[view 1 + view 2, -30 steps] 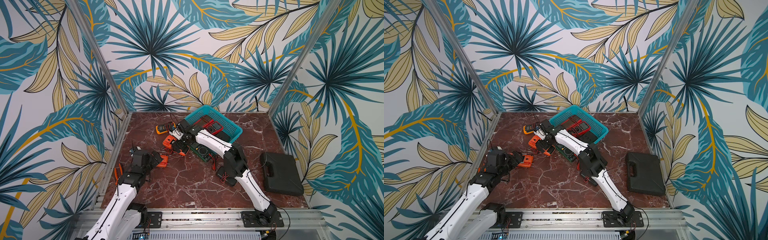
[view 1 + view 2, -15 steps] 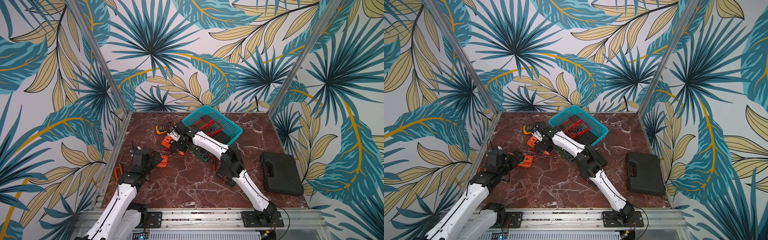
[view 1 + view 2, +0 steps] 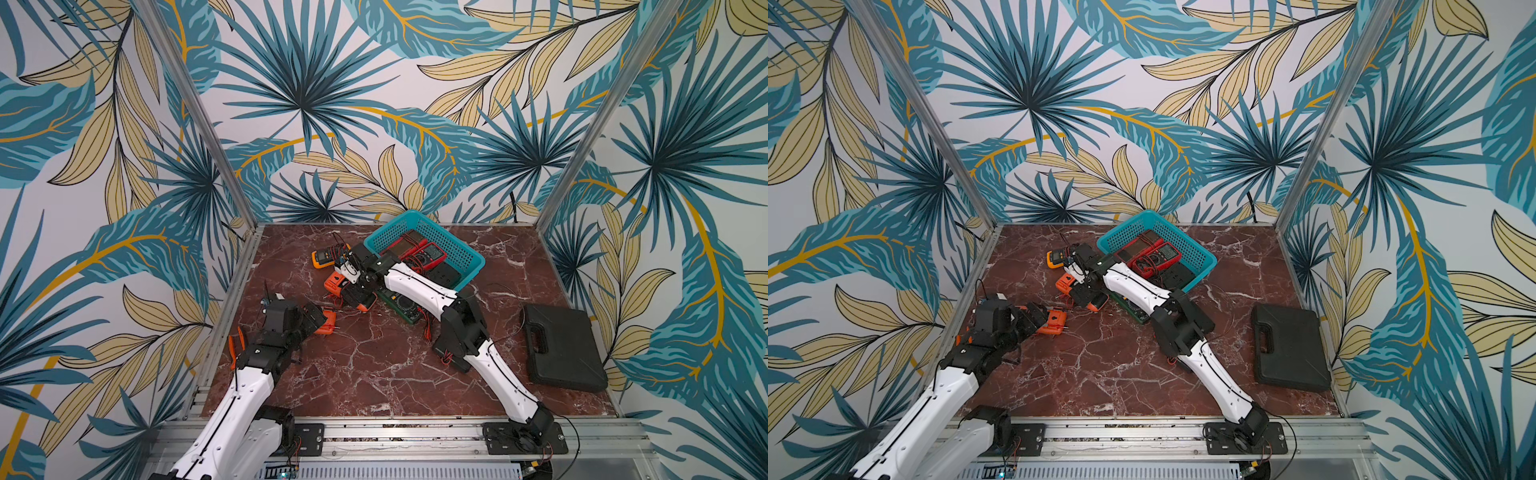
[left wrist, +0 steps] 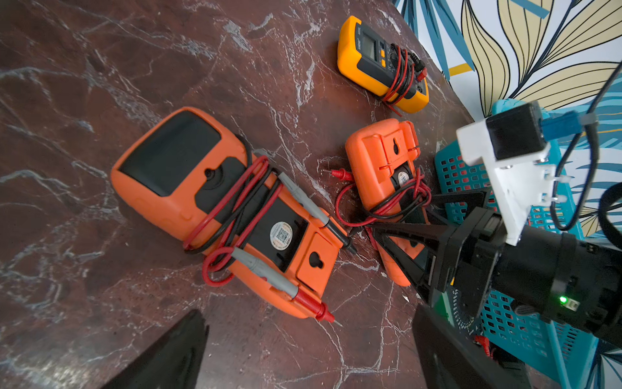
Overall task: Put the multimeter into the basket
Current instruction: Pick up the multimeter from the center of the board.
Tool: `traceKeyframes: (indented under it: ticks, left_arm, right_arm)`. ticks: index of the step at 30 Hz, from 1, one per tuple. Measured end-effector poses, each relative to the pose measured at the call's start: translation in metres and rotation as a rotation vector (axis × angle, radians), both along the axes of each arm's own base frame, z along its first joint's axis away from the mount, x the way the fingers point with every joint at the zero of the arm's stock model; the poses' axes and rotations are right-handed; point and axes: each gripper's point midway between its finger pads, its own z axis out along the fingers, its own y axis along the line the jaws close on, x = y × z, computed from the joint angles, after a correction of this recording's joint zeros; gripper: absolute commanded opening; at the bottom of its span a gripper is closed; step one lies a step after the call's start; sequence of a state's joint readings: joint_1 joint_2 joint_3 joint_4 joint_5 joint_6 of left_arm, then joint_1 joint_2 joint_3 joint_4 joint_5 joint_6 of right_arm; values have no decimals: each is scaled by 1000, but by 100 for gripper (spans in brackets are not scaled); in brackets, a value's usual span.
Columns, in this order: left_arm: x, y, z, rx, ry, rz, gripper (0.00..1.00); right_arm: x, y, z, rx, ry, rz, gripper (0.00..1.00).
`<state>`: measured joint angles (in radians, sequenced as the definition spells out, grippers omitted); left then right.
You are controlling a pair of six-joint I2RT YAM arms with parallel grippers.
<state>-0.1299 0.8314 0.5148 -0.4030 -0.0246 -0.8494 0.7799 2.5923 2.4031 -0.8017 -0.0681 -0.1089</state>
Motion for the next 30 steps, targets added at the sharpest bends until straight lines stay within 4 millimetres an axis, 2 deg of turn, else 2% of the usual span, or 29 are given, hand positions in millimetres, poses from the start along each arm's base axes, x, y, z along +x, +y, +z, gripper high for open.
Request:
traceKeyframes:
  ticks: [2, 6, 12, 15, 18, 26, 30]
  left_arm:
    - [0, 0, 0, 0, -2, 0, 100]
    - [0, 0, 0, -1, -3, -1, 100]
    - [0, 0, 1, 1, -5, -5, 100]
    - [0, 0, 3, 3, -14, -6, 100]
    - [0, 0, 7, 8, -28, -7, 100]
    - [0, 1, 11, 20, -47, -11, 100]
    - [0, 2, 11, 27, -48, -11, 100]
  right_arm:
    - [0, 0, 0, 0, 1, -6, 65]
    - [-2, -2, 0, 0, 9, -44, 33]
    - [-7, -13, 5, -13, 47, -172, 0]
    - [-9, -22, 13, -18, 62, -265, 0]
    - [-10, -25, 31, 15, 66, -349, 0]
    - [-15, -21, 105, 166, 21, -503, 0]
    - [-13, -29, 140, 222, -29, -582, 0]
